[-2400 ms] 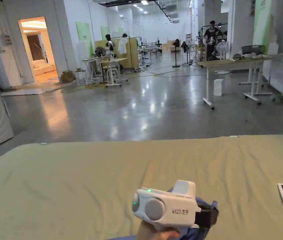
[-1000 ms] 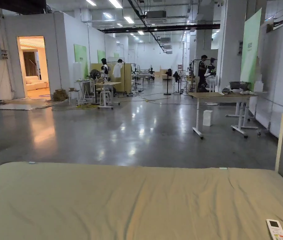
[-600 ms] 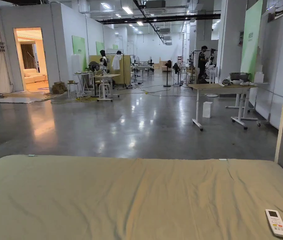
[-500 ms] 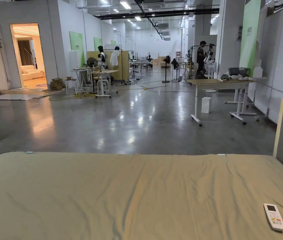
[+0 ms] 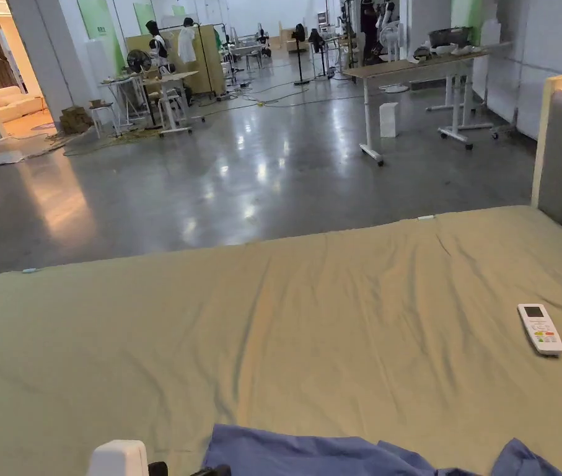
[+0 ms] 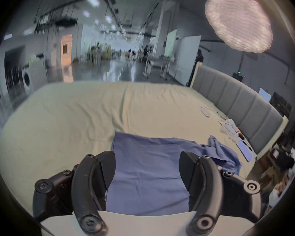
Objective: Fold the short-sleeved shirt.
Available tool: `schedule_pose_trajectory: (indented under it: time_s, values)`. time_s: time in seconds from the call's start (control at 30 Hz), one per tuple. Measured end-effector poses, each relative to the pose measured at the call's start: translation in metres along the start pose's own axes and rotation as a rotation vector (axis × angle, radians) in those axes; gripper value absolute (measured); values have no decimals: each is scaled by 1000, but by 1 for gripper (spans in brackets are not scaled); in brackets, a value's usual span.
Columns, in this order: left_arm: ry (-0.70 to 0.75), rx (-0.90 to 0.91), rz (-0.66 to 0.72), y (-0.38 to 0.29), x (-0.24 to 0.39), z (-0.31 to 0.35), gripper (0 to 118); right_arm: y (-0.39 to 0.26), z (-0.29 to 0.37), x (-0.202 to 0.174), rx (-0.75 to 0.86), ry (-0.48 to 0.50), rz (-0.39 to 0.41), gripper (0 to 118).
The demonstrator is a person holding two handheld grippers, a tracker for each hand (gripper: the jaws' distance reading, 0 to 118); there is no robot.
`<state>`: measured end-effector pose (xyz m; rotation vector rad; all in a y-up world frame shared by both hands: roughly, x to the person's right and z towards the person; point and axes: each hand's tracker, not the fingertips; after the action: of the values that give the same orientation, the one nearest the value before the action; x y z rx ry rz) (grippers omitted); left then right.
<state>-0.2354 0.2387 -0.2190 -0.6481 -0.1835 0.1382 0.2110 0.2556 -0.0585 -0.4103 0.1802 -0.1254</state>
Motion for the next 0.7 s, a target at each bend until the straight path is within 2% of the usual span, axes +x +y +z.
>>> schedule_pose_trajectory:
  time_s: [0.1,0.23,0.37,0.4,0.43,0.47,0.5,0.53,0.57,0.6,0.67,0.7]
  values:
    - [42,-122,18,13,-25,-79,80,-10,-5,14,-41,-40,-24,0]
    - [131,-268,-108,23,-33,-160,81,-21,-9,30,-91,-99,-89,0]
    - [146,-296,-54,28,-30,-208,81,-30,-13,40,-133,-135,-101,0]
    - [130,-295,-37,23,-25,-166,81,-32,-15,41,-143,-146,-98,0]
    - [118,-291,-12,25,-41,-194,81,-34,-16,41,-153,-156,-97,0]
    - [106,-295,15,27,-43,-193,80,-35,-16,41,-159,-164,-95,0]
    - [75,-308,42,32,-46,-191,75,-36,-16,41,-165,-164,-93,0]
    - [69,-298,57,36,-48,-189,62,-37,-16,42,-170,-164,-90,0]
    - [86,-310,48,31,-62,-243,48,-37,-16,41,-172,-165,-90,0]
    - [130,-324,29,32,-58,-250,36,-39,-17,42,-177,-164,-91,0]
    - [131,-315,-38,37,-50,-257,27,-41,-20,42,-189,-161,-95,0]
    - [126,-316,-52,27,-34,-244,12,-42,-22,43,-193,-159,-96,0]
